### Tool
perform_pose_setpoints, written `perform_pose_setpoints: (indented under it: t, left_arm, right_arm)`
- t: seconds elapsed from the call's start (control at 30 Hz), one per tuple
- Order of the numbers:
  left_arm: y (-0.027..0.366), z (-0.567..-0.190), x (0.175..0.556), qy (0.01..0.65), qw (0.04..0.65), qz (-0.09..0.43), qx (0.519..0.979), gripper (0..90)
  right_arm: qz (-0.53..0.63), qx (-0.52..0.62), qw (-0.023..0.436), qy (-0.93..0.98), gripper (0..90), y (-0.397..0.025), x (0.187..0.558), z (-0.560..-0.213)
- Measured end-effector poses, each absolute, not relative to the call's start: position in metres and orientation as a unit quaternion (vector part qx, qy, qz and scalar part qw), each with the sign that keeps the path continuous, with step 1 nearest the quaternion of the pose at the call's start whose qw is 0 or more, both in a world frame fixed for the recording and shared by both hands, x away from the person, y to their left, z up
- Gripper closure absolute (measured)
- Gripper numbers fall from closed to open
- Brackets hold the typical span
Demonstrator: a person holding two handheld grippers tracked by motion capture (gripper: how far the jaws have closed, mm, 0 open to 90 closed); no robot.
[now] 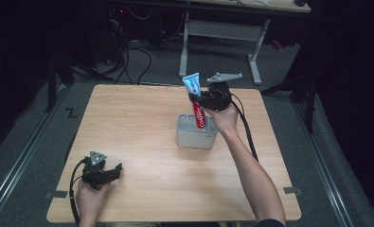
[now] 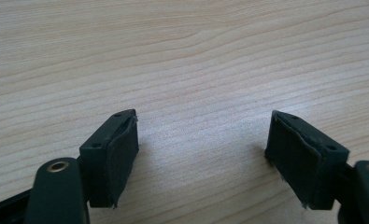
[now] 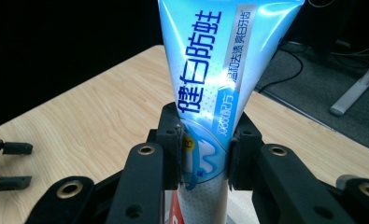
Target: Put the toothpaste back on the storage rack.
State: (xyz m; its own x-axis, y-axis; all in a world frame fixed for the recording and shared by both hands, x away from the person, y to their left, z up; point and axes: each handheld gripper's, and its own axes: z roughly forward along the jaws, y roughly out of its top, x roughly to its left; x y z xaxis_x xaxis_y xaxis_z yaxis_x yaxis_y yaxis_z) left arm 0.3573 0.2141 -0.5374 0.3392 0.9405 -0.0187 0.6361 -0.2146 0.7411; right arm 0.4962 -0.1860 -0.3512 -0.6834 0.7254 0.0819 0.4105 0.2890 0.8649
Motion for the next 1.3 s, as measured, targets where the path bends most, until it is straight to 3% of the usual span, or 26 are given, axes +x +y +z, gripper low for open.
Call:
perform_pose_setpoints:
  t: [1.3]
  left_arm:
    - [0.215, -0.537, 0.357, 0.528, 0.34, 0.223, 0.745, 25.6]
  right_arm:
    - [0.418, 0.367, 0.166, 0.815, 70.3, -0.177, 0.498, -0.378]
